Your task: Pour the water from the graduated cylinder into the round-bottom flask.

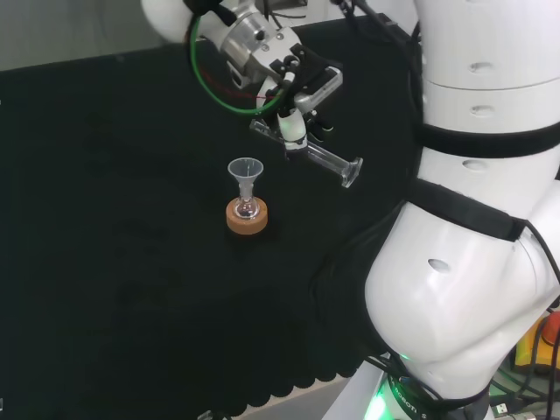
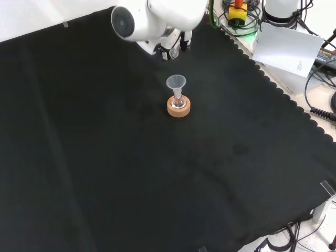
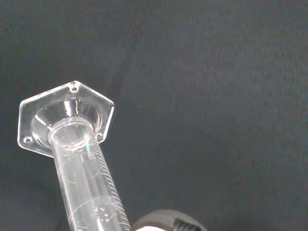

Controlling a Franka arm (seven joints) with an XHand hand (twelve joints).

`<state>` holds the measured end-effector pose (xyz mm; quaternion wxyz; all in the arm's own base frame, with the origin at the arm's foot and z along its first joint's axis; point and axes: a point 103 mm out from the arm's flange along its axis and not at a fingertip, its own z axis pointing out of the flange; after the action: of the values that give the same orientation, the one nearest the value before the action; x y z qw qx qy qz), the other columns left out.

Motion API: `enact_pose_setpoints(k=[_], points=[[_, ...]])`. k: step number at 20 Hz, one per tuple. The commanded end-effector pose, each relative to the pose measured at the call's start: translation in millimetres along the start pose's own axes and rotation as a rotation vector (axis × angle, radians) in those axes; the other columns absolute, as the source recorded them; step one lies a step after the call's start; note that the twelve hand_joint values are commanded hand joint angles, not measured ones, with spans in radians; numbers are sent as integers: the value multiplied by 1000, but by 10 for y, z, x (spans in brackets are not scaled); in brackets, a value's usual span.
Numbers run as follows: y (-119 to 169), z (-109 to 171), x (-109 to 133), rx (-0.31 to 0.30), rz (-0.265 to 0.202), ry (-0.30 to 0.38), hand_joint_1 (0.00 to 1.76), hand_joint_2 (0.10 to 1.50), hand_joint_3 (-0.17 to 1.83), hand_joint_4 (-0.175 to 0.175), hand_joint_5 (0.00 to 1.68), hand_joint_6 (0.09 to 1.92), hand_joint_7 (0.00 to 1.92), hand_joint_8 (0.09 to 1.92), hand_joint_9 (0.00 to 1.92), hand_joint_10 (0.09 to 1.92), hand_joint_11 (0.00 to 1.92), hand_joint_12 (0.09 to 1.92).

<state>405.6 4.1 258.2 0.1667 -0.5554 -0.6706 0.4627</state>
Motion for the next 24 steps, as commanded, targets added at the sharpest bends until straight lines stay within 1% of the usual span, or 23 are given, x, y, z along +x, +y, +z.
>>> enact_pose_setpoints(k=[1,5,8,11,13,16,18,19,21,24], points=[[-24,168,-252,-136,-33,85,1134,1104,-1,-91,1016,954,1422,183,1563,87,1417,659],[-36,217,-333,-210,-49,128,1134,1104,0,-90,1015,955,1422,180,1563,87,1420,657],[-21,254,-389,-263,-61,172,1133,1105,0,-89,1015,956,1423,179,1563,87,1421,657],[17,306,-458,-285,-82,241,1133,1105,0,-89,1015,956,1423,178,1563,87,1421,656],[39,329,-483,-318,-106,284,1132,1105,0,-88,1015,957,1423,177,1560,87,1420,655],[72,357,-510,-366,-129,326,1132,1105,0,-86,1014,957,1421,174,1554,87,1414,652],[92,372,-524,-401,-149,366,1223,1076,19,-144,1036,904,1211,609,1545,87,1410,640],[108,370,-516,-418,-159,366,1246,1073,19,-160,1036,899,1146,742,1541,87,1406,640],[137,391,-549,-450,-177,376,1264,1074,17,-172,1034,899,1092,854,1535,87,1401,641],[181,413,-589,-496,-191,394,1268,1082,8,-175,1025,914,1067,900,1532,87,1390,655]])
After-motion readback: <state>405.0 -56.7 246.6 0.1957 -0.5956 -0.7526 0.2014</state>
